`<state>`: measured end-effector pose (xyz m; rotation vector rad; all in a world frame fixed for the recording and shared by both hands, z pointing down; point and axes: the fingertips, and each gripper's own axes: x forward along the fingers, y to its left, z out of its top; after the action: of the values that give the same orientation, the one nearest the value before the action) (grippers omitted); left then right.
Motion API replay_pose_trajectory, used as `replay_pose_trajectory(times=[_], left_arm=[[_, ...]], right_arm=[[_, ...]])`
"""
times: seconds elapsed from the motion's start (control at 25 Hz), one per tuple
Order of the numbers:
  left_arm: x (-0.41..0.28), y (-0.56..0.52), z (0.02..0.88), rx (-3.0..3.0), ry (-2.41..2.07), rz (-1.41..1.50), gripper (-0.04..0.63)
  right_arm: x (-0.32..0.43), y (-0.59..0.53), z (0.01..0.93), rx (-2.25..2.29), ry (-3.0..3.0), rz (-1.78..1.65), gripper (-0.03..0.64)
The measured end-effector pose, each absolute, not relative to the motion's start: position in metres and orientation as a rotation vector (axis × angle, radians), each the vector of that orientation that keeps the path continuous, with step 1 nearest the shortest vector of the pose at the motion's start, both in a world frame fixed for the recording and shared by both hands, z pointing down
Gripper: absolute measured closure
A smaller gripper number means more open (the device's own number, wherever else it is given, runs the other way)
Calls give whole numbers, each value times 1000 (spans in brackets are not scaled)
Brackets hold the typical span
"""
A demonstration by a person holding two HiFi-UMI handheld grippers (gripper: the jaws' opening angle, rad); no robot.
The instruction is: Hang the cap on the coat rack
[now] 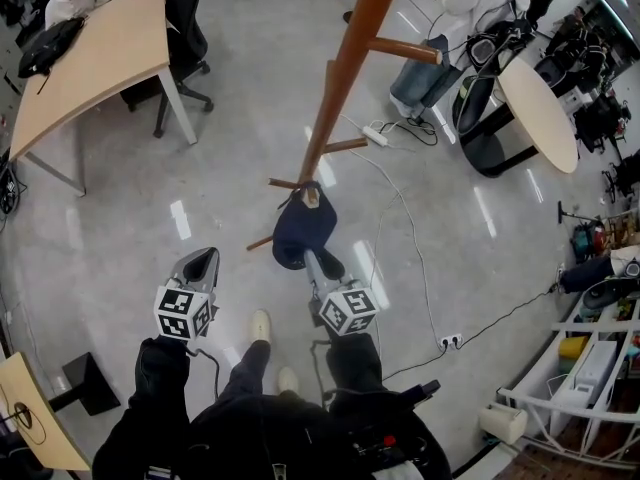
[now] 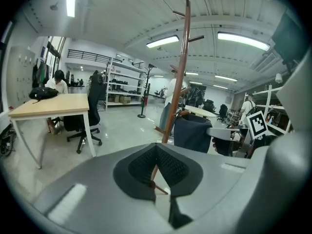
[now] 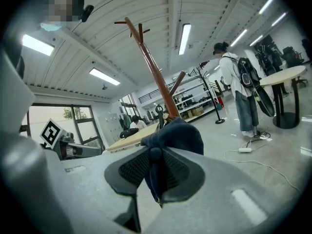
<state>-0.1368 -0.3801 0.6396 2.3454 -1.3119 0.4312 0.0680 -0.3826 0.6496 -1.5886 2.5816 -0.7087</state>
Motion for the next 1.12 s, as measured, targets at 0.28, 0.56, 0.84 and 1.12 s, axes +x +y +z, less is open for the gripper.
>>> replay_pose_trajectory(times=[0.28,0.56,0.84,1.12], left_arm=[[-144,-386,647,2328,-1319,443,595],[-144,-393,651,2334,-1312,461,595],[-147,-398,658,2323,-1313,465,595],[-148,-402,662,2322,-1307,463,595]], right_arm=[[62,-392,658,-1594,2586,-728,541],[59,-403,668,-1602,2597,-741,541],[56,-408,679,-1602,2600,-768,541],[55,-409,684,-1609,2595,-776,541]])
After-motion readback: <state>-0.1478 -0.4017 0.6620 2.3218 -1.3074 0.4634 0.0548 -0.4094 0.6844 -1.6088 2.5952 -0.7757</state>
